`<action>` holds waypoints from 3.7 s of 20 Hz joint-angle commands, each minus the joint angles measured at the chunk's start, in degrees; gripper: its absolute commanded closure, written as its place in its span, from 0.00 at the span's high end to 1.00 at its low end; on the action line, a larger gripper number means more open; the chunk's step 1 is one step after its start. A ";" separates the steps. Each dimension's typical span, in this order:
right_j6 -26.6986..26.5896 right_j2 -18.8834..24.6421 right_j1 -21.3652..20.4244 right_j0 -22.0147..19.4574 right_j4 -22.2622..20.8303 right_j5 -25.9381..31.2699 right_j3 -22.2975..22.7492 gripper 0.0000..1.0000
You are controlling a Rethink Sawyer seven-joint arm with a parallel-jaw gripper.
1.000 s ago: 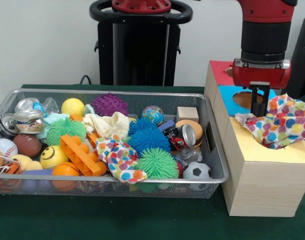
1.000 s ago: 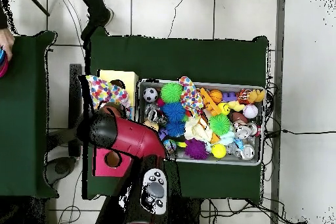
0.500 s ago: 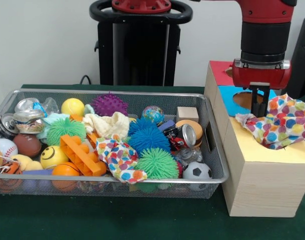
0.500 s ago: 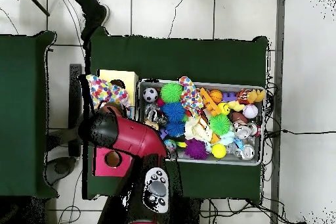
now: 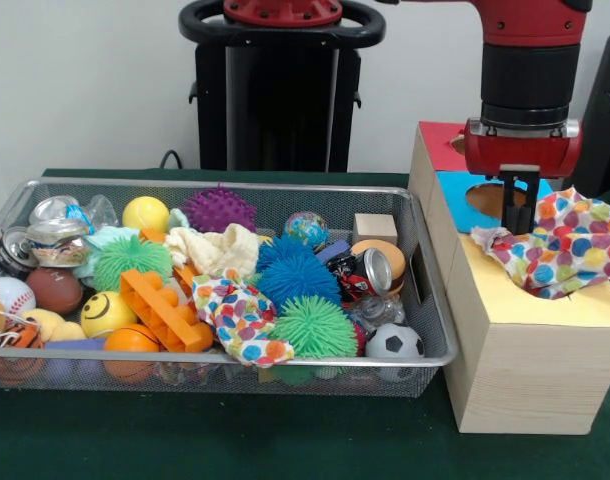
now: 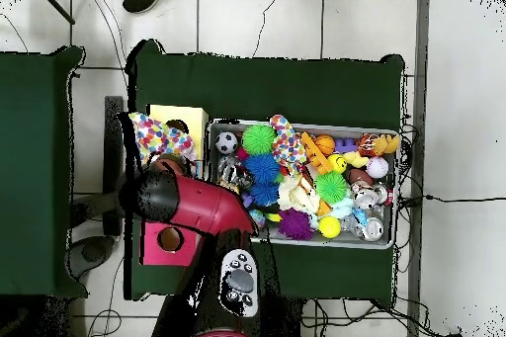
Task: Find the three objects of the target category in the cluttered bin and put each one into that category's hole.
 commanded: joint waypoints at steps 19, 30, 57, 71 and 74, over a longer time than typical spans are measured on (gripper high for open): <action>12.95 -1.68 5.29 5.46 0.23 -2.40 -8.20 0.00; 10.97 -4.60 5.71 6.07 -0.31 3.53 -12.74 0.00; 13.64 -7.47 18.16 6.43 -0.34 -2.58 -14.56 0.00; 12.11 -4.76 16.58 4.45 0.18 1.40 -12.84 0.00; 12.55 -5.72 18.21 5.18 0.41 3.73 -12.92 0.00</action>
